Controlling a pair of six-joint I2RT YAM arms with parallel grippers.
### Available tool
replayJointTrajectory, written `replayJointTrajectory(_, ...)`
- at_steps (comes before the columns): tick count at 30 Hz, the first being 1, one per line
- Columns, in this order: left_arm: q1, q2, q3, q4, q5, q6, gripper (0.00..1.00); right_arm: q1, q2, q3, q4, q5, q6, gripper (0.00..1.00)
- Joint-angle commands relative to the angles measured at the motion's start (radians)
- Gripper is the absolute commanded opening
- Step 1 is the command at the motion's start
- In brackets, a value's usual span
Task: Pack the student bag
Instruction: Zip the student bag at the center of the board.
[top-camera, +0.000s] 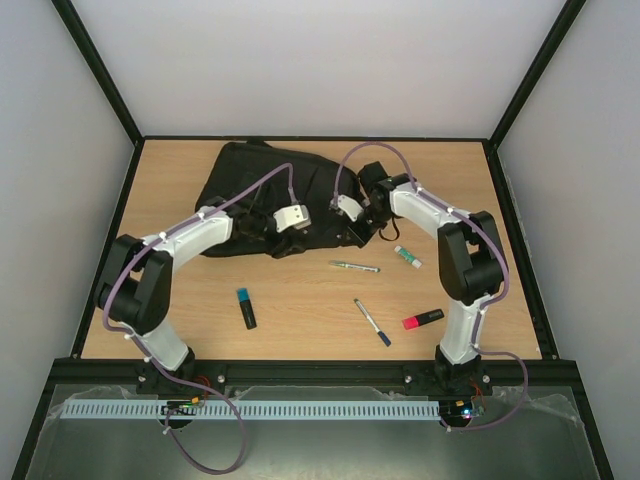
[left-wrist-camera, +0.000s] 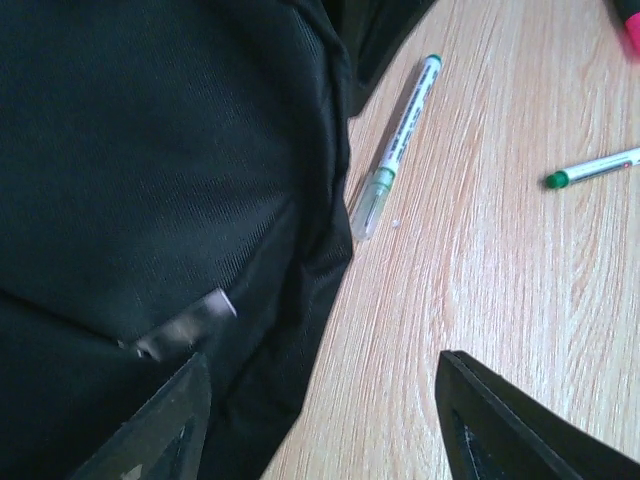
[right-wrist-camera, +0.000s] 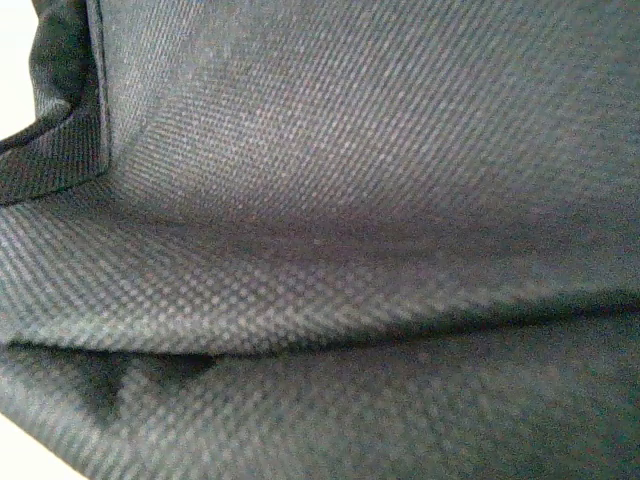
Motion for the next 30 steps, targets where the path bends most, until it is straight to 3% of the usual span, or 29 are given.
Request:
replayJointTrajectory(1,-0.006,0.029,0.005,0.047,0.074,0.012,0.65,0.027,-0.021,-0.005,-0.176,-0.027,0.064,0.02)
replayJointTrajectory(8,-0.058,0.096,0.031,0.146,0.096,0.022,0.67,0.027,-0.017,0.050,-0.235,-0.004,0.133,0.03)
replayJointTrajectory(20,-0.119,0.203,0.062,0.341,0.001,-0.018,0.55,0.034,-0.010,0.077,-0.322,-0.050,0.132,0.06)
replayJointTrajectory(30,-0.114,0.241,0.118,0.336,-0.021,-0.081,0.08,0.021,-0.007,0.064,-0.258,0.041,0.143,0.02)
